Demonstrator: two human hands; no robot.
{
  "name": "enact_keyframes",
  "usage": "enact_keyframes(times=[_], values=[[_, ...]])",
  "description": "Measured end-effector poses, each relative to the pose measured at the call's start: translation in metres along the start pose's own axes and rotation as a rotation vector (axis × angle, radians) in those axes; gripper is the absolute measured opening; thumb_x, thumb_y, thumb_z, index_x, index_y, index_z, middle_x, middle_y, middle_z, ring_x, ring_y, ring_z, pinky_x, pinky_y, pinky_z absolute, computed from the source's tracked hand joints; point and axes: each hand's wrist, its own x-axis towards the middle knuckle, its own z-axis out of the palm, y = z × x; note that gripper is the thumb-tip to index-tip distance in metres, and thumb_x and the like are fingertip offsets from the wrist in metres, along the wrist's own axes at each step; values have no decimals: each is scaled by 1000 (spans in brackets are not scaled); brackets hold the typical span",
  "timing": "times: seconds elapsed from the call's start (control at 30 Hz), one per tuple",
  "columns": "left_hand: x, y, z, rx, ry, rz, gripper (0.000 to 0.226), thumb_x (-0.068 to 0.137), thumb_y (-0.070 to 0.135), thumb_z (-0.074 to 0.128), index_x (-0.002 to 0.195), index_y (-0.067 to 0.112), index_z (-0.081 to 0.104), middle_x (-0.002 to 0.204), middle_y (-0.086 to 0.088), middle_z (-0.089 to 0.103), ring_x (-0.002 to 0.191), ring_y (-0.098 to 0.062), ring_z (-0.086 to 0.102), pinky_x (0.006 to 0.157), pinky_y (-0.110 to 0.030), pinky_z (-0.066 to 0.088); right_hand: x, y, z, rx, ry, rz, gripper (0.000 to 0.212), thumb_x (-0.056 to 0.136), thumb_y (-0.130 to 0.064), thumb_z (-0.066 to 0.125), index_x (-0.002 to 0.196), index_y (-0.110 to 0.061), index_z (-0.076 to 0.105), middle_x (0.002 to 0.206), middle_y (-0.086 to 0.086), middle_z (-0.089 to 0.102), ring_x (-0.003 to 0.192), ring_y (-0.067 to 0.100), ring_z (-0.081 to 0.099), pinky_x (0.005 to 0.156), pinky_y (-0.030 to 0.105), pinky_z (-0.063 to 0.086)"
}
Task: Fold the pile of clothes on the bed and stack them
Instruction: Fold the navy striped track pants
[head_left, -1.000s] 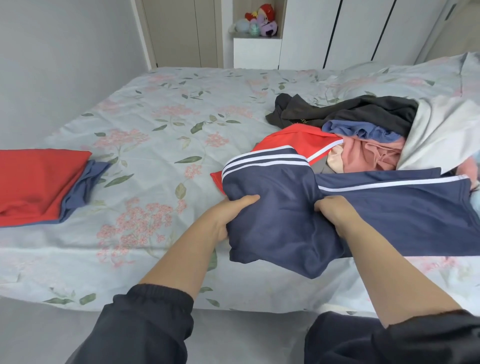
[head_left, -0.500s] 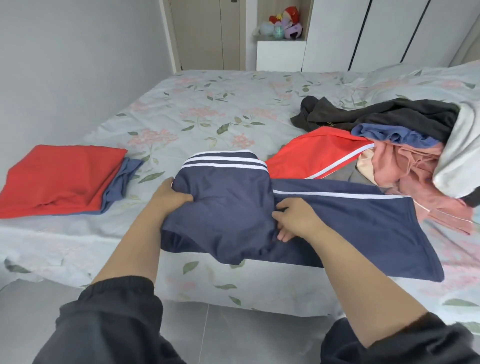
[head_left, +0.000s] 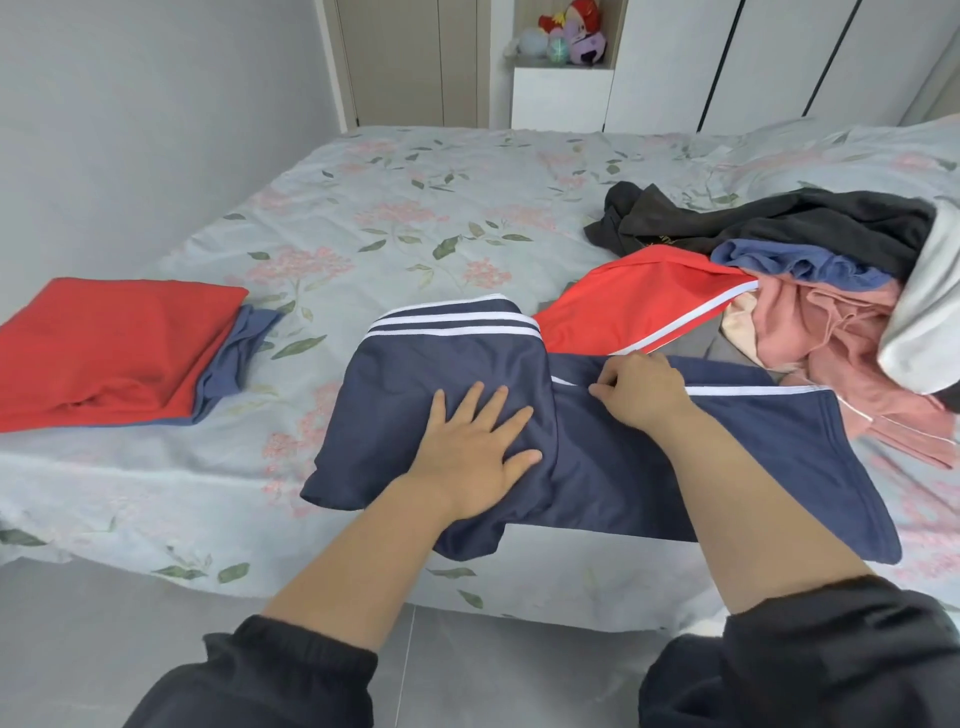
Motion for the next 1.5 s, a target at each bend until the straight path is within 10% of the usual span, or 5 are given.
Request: enact_keyframes(times=[0.33,0.5,0.97,1.23,1.5], values=[[3,-3,5,3,70,84,63,92,63,9,151,40,1,161,6,-4,147,-18,-10,114,-53,-10,32,-7,-11,68,-346,68,36,95,-31,48,65,-14,43,74,3,48,83,26,45,81,36,34],[3,-2,6,-13,99,126,65,91,62,5,151,39,0,161,7,-5,147,-17,-11,114,-51,-9,41,-10,2,81,198,15,24,95,-24,53,94,-3,64,100,17,65,97,36,55,79,38,41],[2,-1,-1,-5,92,126,55,100,45,24,151,23,22,160,7,9,148,-16,-2,117,-49,-1,-8,-40,15,151,651,-350,23,73,10,51,92,4,63,91,21,60,79,38,52,70,43,42],[-22,-91,-44,-449,149,-646,56,96,45,41,142,14,35,143,-11,41,129,-33,37,101,-43,33,-51,-86,22,62,106,-245,52,97,-32,40,144,-10,34,153,14,26,140,30,21,115,41,14],[-36,-108,-37,-1270,-47,-726,49,76,61,66,102,19,63,98,1,70,90,-21,66,76,-32,52,-69,-75,43,-87,-230,-134,62,100,-46,21,153,-22,0,160,1,-10,147,23,-3,118,45,4]])
